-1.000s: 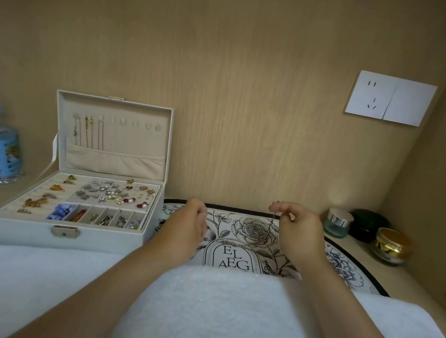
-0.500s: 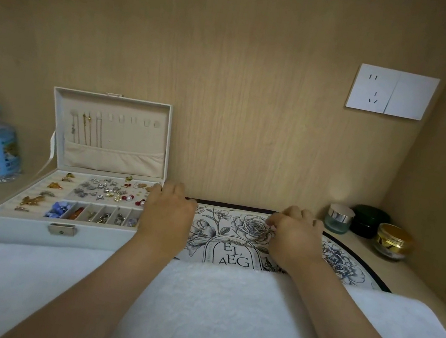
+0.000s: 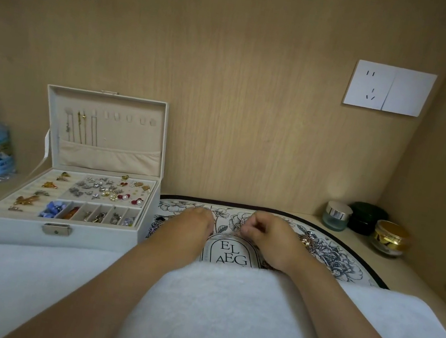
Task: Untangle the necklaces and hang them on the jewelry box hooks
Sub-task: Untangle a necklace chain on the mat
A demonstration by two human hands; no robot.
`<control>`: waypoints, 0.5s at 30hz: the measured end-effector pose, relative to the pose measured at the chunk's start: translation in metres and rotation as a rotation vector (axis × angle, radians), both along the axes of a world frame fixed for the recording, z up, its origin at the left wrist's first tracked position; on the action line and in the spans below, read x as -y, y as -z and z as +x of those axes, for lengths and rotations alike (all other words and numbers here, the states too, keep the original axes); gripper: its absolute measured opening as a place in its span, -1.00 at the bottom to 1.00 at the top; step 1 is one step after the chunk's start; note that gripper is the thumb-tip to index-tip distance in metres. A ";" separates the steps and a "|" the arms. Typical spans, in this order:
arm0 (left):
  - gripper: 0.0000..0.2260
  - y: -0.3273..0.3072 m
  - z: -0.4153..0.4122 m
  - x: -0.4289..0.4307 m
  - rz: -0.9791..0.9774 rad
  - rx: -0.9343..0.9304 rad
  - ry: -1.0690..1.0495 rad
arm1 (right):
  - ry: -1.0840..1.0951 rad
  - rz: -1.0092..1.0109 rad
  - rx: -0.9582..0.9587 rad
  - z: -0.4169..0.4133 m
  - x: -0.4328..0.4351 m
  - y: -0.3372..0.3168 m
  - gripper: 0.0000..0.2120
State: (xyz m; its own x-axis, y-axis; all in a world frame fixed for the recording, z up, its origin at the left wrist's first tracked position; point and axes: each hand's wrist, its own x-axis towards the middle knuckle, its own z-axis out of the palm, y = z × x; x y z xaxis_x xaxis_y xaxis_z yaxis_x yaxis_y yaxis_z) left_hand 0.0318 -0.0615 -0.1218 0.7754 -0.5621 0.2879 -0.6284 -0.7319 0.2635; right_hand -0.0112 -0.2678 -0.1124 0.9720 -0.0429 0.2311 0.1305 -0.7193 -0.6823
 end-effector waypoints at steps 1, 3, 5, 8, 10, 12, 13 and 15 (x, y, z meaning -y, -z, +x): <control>-0.87 0.000 -0.001 -0.001 -0.105 -0.077 -0.011 | 0.016 0.101 -0.009 0.000 -0.001 -0.001 -0.84; -0.88 -0.003 -0.004 -0.002 -0.356 -0.215 -0.059 | 0.014 0.259 -0.019 0.000 -0.001 -0.003 -0.85; -0.84 -0.006 -0.010 0.001 -0.572 -0.312 -0.102 | -0.002 0.309 -0.023 0.000 -0.004 -0.004 -0.83; -0.80 -0.014 -0.017 0.005 -0.712 -0.423 -0.123 | -0.025 0.402 -0.024 0.003 -0.008 -0.004 -0.79; -0.81 -0.017 -0.017 0.005 -0.643 -0.349 -0.120 | -0.025 0.456 -0.022 0.004 -0.006 -0.004 -0.77; -0.86 -0.015 -0.015 0.002 -0.639 -0.354 -0.074 | -0.027 0.444 -0.013 0.003 -0.004 -0.006 -0.76; -0.90 -0.014 -0.014 0.001 -0.645 -0.381 -0.046 | -0.036 0.436 -0.004 0.001 -0.004 -0.007 -0.76; -0.95 -0.012 -0.012 0.000 -0.609 -0.393 0.009 | -0.062 0.431 0.019 -0.001 -0.007 -0.011 -0.77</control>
